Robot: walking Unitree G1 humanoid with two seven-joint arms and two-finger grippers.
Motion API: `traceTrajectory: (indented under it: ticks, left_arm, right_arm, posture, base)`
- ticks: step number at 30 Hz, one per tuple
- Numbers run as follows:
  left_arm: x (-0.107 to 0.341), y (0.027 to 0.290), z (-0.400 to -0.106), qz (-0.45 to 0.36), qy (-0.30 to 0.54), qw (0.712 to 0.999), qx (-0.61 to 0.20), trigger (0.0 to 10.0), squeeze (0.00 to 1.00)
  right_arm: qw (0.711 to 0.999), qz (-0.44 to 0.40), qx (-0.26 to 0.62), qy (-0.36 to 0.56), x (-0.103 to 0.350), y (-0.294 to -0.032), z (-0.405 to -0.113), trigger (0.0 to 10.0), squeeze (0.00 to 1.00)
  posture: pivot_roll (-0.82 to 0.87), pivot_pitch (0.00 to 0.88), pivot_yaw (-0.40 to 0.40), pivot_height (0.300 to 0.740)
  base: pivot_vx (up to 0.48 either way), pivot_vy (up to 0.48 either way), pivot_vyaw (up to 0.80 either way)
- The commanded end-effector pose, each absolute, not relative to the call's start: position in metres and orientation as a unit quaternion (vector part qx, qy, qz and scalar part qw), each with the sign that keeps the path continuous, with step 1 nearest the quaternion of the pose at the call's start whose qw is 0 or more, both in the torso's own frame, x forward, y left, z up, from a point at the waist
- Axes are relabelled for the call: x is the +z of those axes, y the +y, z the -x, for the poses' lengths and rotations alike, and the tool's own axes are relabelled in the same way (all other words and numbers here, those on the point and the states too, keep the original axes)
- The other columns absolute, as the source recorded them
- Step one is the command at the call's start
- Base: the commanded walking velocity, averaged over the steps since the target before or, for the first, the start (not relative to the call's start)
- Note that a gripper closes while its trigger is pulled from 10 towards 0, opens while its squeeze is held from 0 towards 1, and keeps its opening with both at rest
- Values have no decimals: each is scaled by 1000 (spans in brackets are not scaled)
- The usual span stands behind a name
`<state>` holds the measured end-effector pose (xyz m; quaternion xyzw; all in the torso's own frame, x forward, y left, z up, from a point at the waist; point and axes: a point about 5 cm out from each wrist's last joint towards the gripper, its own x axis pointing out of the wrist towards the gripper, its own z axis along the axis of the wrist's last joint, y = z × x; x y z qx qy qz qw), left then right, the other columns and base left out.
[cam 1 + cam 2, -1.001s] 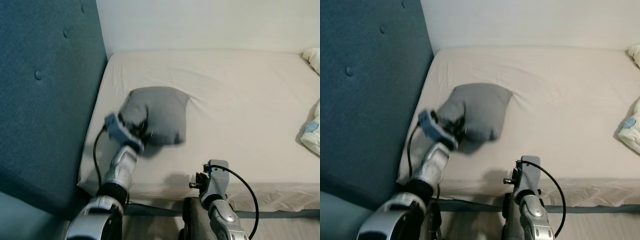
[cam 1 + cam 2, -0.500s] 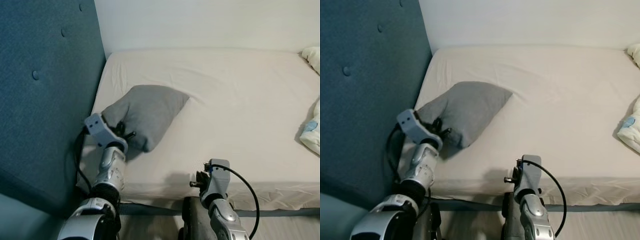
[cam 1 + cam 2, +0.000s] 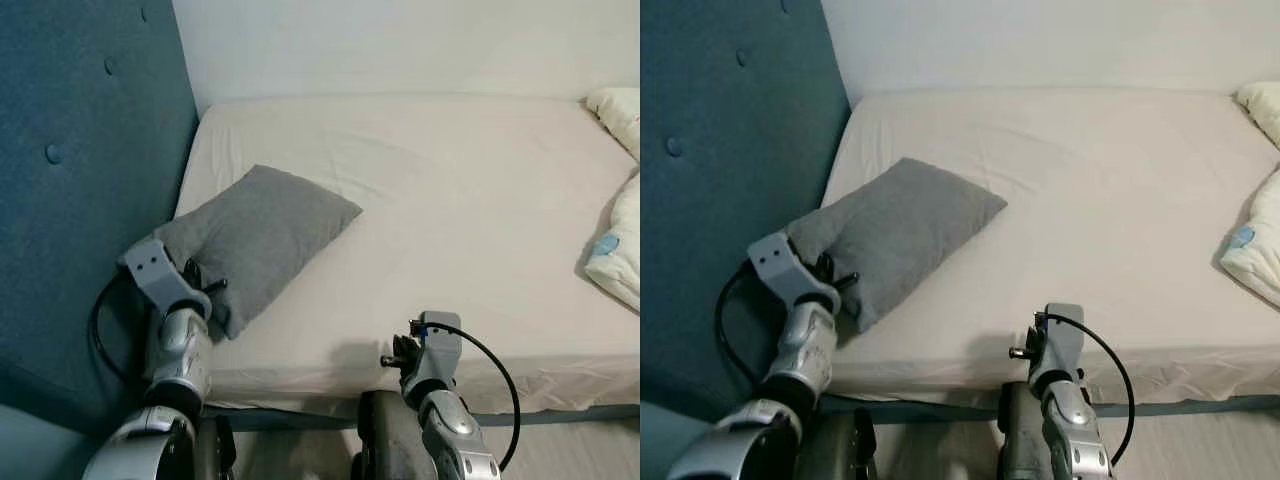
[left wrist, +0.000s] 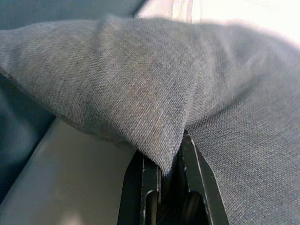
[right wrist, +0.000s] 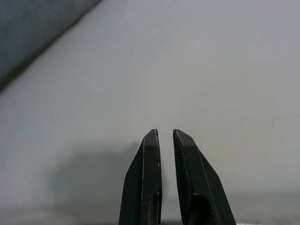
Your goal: Clean up the room
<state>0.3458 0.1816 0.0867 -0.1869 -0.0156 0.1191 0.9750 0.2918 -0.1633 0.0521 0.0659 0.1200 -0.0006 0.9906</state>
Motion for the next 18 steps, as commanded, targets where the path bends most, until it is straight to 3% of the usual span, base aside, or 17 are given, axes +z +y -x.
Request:
traceTrajectory:
  ticks: [1, 3, 4, 7, 13, 18]
  left_arm:
    - [64, 168, -331, 165, 23, 983, 74, 0, 0]
    - [64, 168, -331, 165, 23, 983, 74, 0, 0]
    - [44, 153, -315, 153, 51, 986, 45, 0, 0]
    - [34, 141, -305, 154, 69, 985, 22, 0, 0]
    - [28, 126, -297, 153, 78, 985, -11, 0, 0]
    - [26, 89, -285, 223, 109, 967, -59, 0, 0]
  right_arm:
    - [990, -74, -19, 122, 51, -171, -298, 10000, 0]
    - [990, -74, -19, 122, 51, -171, -298, 10000, 0]
    - [991, -70, -31, 112, 61, -176, -317, 10000, 0]
    - [992, -67, -37, 104, 72, -179, -333, 10000, 0]
    - [992, -70, -38, 101, 83, -180, -347, 10000, 0]
    - [991, -87, -34, 95, 100, -177, -366, 10000, 0]
  posture:
    - [-37, 260, -38, 585]
    - [-37, 260, -38, 585]
    - [-28, 268, -36, 585]
    - [-22, 272, -36, 585]
    - [-22, 272, -36, 585]
    - [19, 288, -50, 585]
  base:
    - [0, 0, 0]
    - [0, 0, 0]
    - [0, 0, 0]
    - [0, 0, 0]
    - [0, 0, 0]
    - [0, 0, 0]
